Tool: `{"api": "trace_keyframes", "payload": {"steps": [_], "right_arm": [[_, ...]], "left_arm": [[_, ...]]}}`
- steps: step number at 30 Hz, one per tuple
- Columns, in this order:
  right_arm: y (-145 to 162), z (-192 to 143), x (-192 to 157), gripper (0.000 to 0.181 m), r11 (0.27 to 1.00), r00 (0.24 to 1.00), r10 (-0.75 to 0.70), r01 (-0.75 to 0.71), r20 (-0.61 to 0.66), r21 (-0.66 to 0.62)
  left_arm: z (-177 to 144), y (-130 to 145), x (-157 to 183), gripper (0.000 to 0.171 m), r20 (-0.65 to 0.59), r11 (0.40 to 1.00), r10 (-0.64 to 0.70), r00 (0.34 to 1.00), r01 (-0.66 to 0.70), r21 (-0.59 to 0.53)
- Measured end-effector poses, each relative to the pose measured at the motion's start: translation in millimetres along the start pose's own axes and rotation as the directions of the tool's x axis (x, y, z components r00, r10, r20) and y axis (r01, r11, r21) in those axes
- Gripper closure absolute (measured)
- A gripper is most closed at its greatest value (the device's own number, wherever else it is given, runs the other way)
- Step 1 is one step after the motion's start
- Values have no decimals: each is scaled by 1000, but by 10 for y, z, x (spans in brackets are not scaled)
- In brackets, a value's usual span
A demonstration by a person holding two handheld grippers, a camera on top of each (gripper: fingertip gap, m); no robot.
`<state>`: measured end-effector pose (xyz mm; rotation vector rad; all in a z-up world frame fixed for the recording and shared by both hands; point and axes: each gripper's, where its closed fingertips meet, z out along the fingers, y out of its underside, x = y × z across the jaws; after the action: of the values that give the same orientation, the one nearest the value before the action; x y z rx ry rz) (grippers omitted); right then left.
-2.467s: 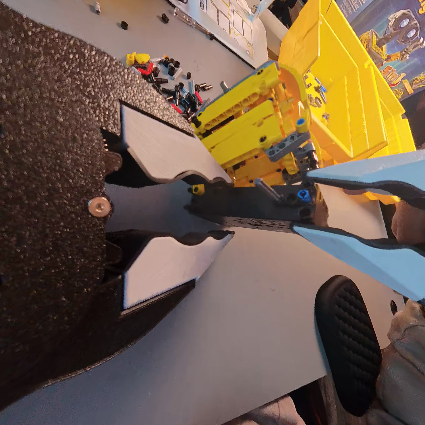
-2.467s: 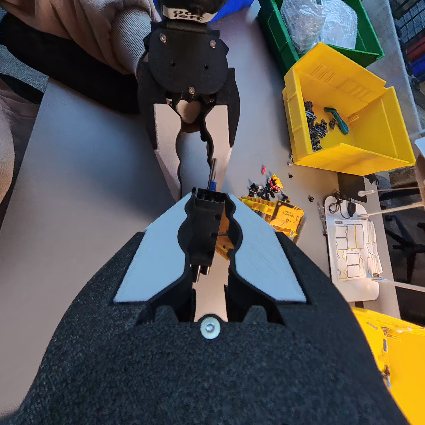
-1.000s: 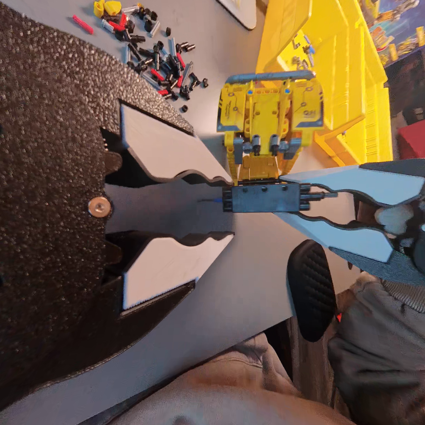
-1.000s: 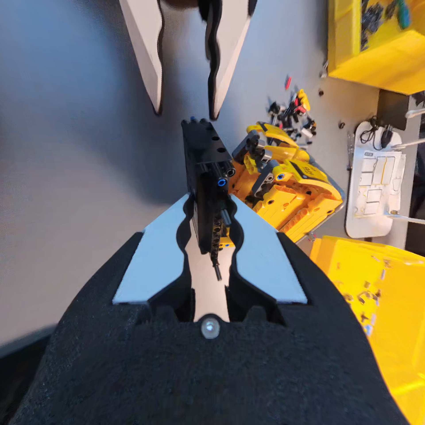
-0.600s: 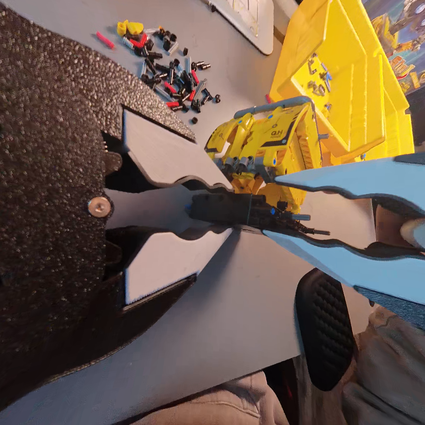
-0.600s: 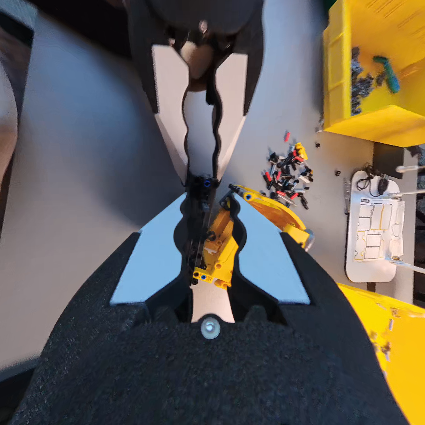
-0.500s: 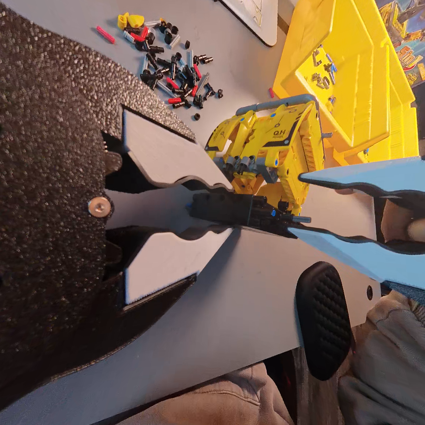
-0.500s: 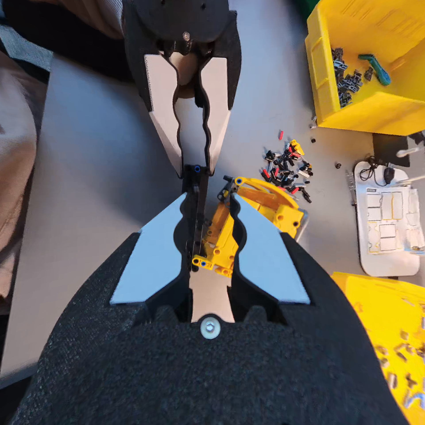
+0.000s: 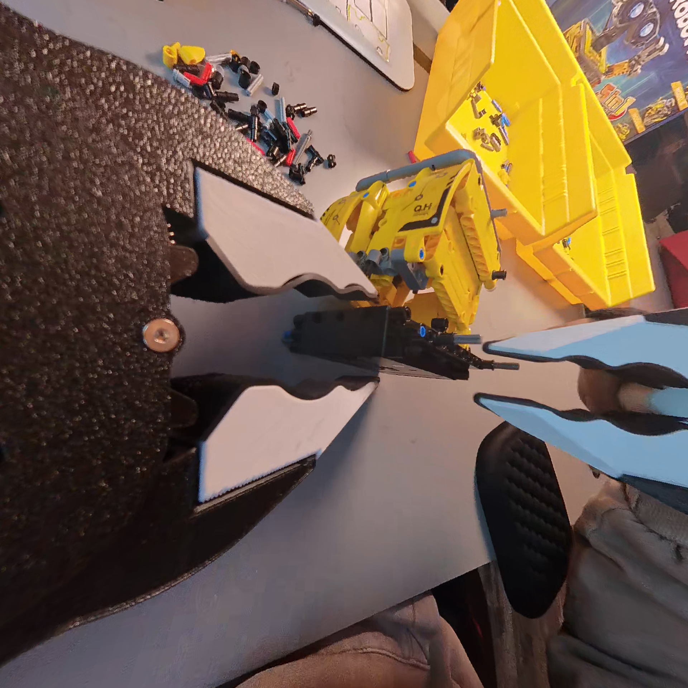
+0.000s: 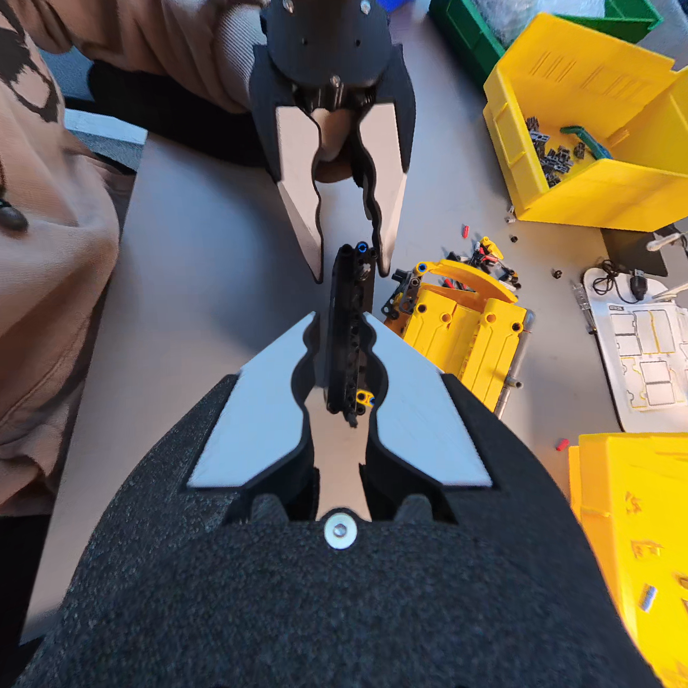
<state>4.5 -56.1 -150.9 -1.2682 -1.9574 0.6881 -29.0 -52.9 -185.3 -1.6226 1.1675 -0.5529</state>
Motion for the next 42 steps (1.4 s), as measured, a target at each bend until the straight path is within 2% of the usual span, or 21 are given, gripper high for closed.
{"api": "trace_keyframes", "payload": {"steps": [4,7,10,13,16,22,23,33,39,40,41,42], "right_arm": [[-28,-148,6,162,997,999,39,-37,-33,74],[-122,-93,61,164,988,994,89,-81,-60,131],[-114,86,105,166,995,995,64,-57,-79,85],[-144,196,106,172,996,998,45,-41,-50,76],[-174,247,115,176,996,999,44,-41,-28,82],[-177,244,107,176,994,998,60,-59,-2,90],[-177,243,111,177,994,998,63,-62,-6,95],[-180,196,64,180,991,999,52,-53,10,126],[-272,80,90,179,967,995,90,-97,41,234],[-341,7,113,178,949,993,109,-118,48,292],[-525,-217,167,178,891,985,152,-173,83,419],[-630,-455,269,179,859,985,161,-167,54,485]], "left_arm": [[53,-1,-3,136,-4,1000,2,1000,-2,0],[76,-27,-1,142,-17,1000,3,1000,-3,1],[46,-128,10,137,-8,999,25,1000,-25,41],[-1,-227,14,141,6,996,31,999,-32,85],[-2,-231,-11,147,21,996,42,999,-43,80],[-8,-303,9,148,12,993,49,999,-50,110],[-17,-326,25,156,1,992,51,999,-51,119],[0,-319,69,163,-48,999,3,999,-1,38],[-6,-340,80,163,-73,997,-48,996,52,56],[-9,-331,76,163,-70,997,-48,996,51,53],[-17,-319,74,163,-71,997,-50,996,54,48],[-23,-309,70,163,-69,997,-53,996,56,48]]}}
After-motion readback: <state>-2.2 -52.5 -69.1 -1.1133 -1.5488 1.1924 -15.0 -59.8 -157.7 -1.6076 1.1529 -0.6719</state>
